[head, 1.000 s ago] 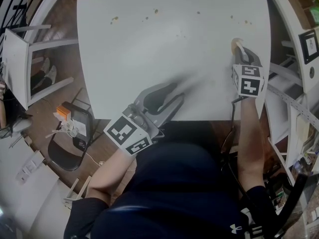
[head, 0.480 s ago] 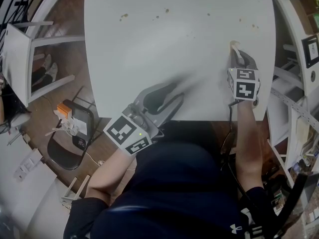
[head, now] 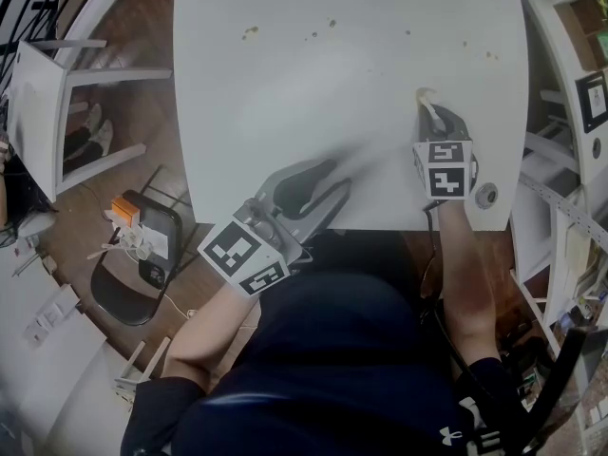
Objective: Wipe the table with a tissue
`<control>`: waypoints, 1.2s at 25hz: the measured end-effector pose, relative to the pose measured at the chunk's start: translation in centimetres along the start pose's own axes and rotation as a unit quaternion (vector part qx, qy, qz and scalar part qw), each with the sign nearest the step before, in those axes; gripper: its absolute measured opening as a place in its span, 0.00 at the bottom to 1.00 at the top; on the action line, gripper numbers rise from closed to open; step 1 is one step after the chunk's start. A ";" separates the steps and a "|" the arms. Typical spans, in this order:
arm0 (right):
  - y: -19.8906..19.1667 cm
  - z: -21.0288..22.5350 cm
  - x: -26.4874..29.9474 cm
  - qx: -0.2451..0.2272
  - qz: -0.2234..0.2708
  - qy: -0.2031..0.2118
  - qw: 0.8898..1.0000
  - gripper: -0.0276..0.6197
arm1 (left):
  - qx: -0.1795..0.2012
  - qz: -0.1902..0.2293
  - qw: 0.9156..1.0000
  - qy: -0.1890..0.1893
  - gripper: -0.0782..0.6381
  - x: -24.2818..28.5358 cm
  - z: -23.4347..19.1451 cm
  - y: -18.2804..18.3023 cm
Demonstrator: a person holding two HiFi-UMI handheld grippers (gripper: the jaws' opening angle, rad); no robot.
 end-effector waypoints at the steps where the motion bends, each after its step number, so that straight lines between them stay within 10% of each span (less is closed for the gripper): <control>1: 0.1 -0.5 0.0 -0.002 0.001 0.004 1.000 0.06 | 0.000 0.000 1.000 0.000 0.29 -0.2 0.0 0.0; 19: 3.0 -4.7 -5.1 0.059 0.125 0.125 0.982 0.06 | 0.024 0.008 1.000 -0.005 0.29 -0.4 1.9 -0.1; 23: 4.7 -4.1 -8.7 0.153 0.195 0.198 0.948 0.06 | 0.028 0.010 1.000 -0.001 0.29 0.0 2.7 -0.3; 30: 7.6 -3.0 -15.2 0.279 0.310 0.341 0.843 0.06 | 0.050 0.042 0.998 0.021 0.29 0.9 4.8 0.6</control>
Point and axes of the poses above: the fingertips, and each gripper's own axes: x forward along the fingers, z to its right, y out of its top, the point moved 3 cm from there along -x, backward along the fingers, and after that the axes turned 5 degrees about -x, right-handed, at the moved point
